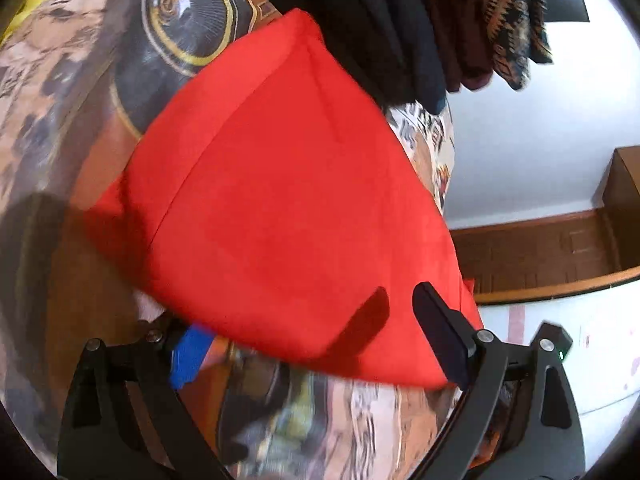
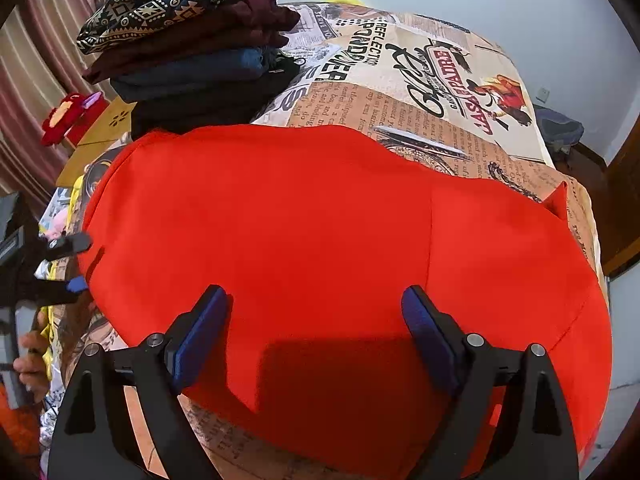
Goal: Fold large clothes
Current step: 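Press and smooth the folded jacket with both grippers, then grasp the jacket corner with the left gripper and lift it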
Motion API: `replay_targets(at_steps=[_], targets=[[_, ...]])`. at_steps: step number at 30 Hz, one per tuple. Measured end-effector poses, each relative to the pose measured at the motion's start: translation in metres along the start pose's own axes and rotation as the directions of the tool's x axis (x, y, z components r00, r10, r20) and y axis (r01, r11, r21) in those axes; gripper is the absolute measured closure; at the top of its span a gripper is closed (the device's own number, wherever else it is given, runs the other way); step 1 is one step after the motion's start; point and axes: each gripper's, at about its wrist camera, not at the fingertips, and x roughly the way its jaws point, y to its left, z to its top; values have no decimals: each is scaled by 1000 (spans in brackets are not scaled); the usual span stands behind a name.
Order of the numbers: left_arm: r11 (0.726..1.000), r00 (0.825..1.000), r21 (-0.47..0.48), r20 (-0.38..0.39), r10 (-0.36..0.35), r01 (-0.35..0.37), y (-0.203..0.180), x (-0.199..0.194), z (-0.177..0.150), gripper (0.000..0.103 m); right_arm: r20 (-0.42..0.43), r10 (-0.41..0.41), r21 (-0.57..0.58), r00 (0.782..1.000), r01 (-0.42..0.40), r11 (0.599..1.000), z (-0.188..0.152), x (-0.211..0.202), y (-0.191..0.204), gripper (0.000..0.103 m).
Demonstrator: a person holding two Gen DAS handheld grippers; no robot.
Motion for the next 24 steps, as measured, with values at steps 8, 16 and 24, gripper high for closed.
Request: replay_targets(at_steps=[8, 16, 24], targets=[[996, 989, -15, 123, 85, -83, -5, 17, 30, 28, -23, -4, -10, 1000, 4, 1000, 7, 1, 2, 16], [990, 960, 36, 251, 125, -138, -28, -8, 33, 95, -16, 56, 1, 998, -56, 998, 21, -14, 10, 16], [969, 892, 175, 445, 83, -177, -87, -82, 24, 96, 27, 113, -81, 993, -110, 991, 45, -12, 54, 16]])
